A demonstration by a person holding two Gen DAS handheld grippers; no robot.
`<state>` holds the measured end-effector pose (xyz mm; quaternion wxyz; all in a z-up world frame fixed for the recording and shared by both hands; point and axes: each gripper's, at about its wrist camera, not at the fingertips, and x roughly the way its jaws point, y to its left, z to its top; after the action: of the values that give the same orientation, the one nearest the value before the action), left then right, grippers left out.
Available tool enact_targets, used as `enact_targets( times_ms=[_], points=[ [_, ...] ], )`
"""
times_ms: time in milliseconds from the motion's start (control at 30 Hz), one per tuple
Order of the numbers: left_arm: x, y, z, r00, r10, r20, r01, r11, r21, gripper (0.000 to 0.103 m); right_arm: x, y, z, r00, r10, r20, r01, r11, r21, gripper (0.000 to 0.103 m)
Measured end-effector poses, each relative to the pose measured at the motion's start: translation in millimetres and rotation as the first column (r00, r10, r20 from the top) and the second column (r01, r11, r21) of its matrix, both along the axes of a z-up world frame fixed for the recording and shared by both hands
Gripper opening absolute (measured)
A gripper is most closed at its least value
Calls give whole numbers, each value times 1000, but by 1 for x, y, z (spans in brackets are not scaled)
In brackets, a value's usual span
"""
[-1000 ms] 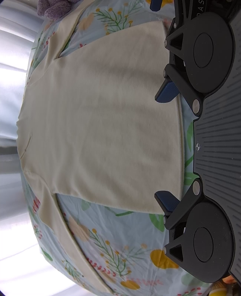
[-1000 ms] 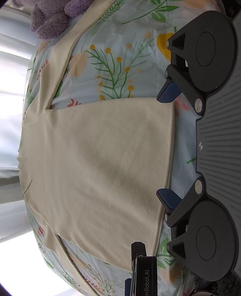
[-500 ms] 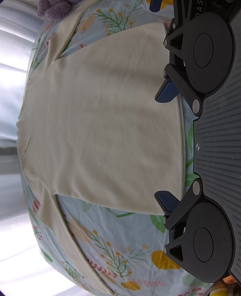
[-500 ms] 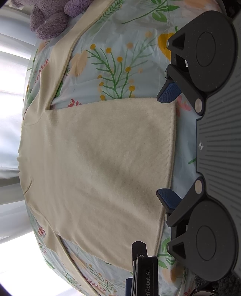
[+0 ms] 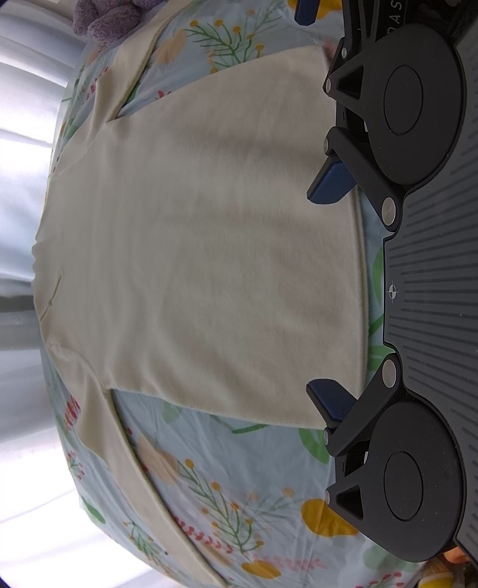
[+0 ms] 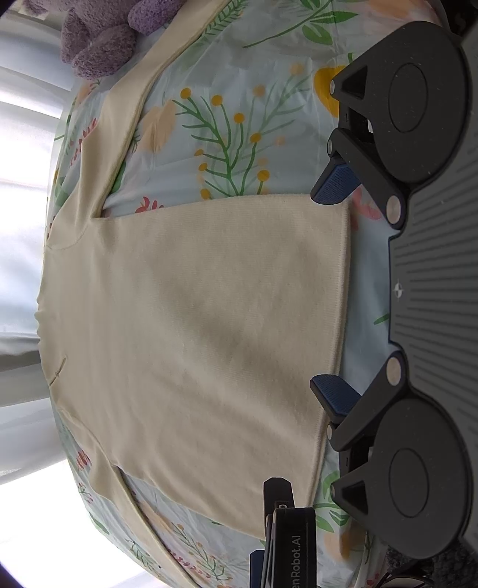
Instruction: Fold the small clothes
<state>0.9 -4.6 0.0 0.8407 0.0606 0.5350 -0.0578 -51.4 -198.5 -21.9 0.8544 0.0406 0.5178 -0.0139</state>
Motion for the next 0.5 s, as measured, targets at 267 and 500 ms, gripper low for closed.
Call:
enact_targets(
  times_ms=[267,500],
  points=[
    [1,0,0,1000,2,-3,-2,1000,3,103,0,0,0,1000,-1,-2,1,1000,4,99],
    [1,0,0,1000,1,-3,-1,1000,2,103,2,0,0,1000,1,0,-1,1000,2,99]
  ],
)
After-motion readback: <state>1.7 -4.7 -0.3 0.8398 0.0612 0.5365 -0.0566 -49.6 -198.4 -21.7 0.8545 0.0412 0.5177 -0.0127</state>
